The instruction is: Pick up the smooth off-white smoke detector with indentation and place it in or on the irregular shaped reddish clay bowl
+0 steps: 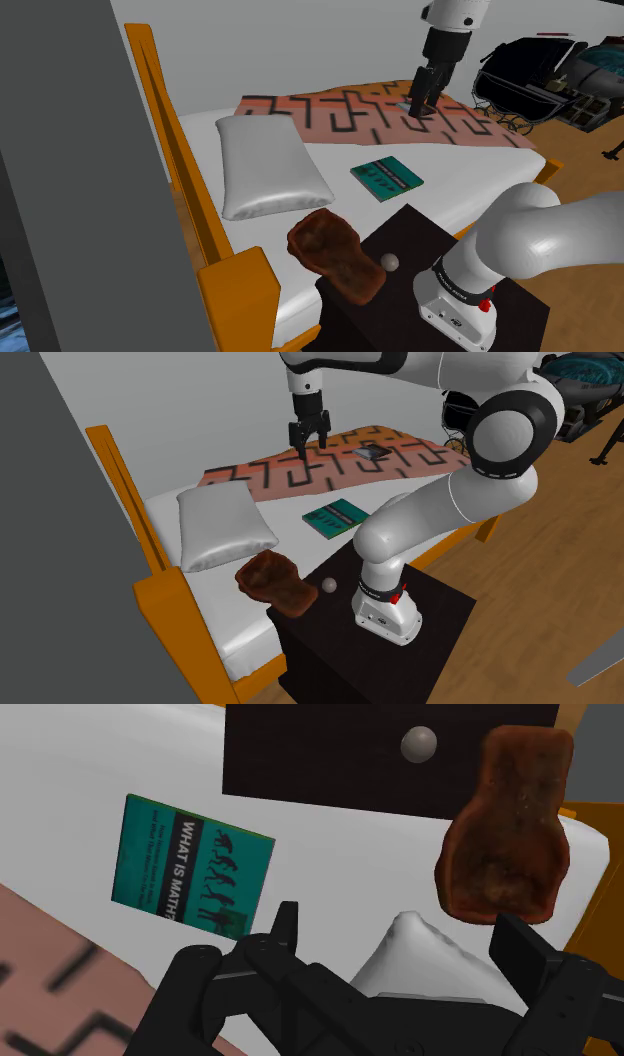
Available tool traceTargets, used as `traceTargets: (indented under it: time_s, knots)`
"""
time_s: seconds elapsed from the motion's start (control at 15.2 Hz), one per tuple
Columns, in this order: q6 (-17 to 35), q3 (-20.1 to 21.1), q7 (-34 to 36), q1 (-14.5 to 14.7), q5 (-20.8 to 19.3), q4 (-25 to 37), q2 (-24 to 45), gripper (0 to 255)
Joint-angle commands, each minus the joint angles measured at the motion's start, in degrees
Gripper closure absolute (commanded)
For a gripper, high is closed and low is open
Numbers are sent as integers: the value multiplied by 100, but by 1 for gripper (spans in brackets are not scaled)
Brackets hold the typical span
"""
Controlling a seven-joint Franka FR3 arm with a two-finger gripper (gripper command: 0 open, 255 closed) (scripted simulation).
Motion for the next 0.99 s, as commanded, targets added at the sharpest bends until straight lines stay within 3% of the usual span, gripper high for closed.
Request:
traceTargets:
  time_s: [0.0, 0.92]
  knots:
    - [0, 0, 0, 0, 0, 0, 0, 0]
    - [1514, 450, -31, 477, 171, -2217, 450, 0]
